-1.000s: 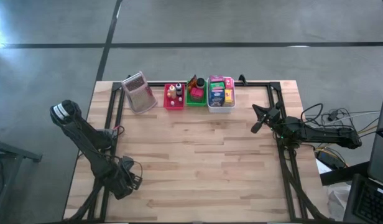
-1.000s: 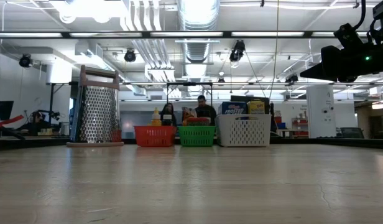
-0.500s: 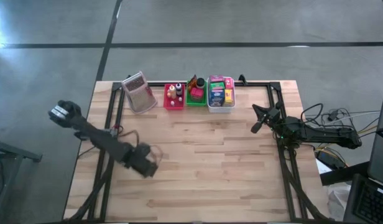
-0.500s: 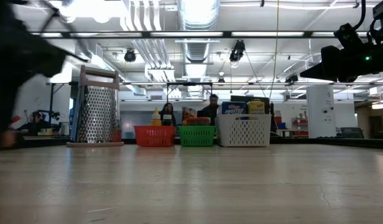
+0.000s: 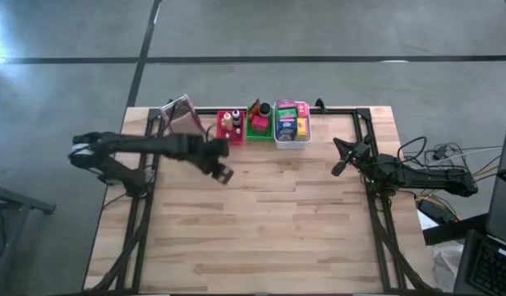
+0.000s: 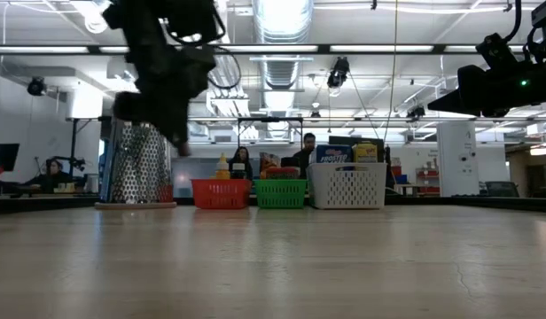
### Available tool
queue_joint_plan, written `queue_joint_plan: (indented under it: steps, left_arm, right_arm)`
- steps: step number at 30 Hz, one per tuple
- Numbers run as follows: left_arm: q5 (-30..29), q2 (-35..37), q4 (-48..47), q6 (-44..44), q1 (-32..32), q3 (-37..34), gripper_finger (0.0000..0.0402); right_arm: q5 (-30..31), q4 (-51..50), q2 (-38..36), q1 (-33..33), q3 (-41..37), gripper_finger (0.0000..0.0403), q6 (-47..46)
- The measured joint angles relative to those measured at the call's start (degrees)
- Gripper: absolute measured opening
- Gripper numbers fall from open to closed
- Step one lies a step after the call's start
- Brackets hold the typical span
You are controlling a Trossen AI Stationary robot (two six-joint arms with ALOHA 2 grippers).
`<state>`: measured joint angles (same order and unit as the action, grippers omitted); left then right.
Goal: Pick & Place Kitchen Items
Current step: Put the small black food coloring bottle into the red bin
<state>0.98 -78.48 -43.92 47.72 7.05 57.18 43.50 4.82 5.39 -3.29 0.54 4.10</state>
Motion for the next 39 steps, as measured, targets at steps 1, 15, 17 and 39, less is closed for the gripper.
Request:
queue_joint_plan:
  steps: [1, 15, 17, 39]
  left_arm:
    - [0.4, -0.8, -0.2, -1.9, 1.8, 1.5, 0.0092]
    - [2.6, -21.5, -17.9, -23.1, 17.8, 32.7, 0.0092]
    - [2.6, -23.9, -19.3, -22.8, 18.9, 35.2, 0.0092]
    - [-4.3, -29.7, -16.5, -6.9, 21.9, 39.2, 0.0092]
  right_arm:
    - [0.0, 0.0, 0.0, 0.0, 0.0, 0.0008, 0.0]
    - [0.0, 0.0, 0.0, 0.0, 0.0, 0.0008, 0.0]
    - [0.0, 0.0, 0.0, 0.0, 0.0, 0.0008, 0.0]
    - [0.0, 0.0, 0.0, 0.0, 0.0, 0.0008, 0.0]
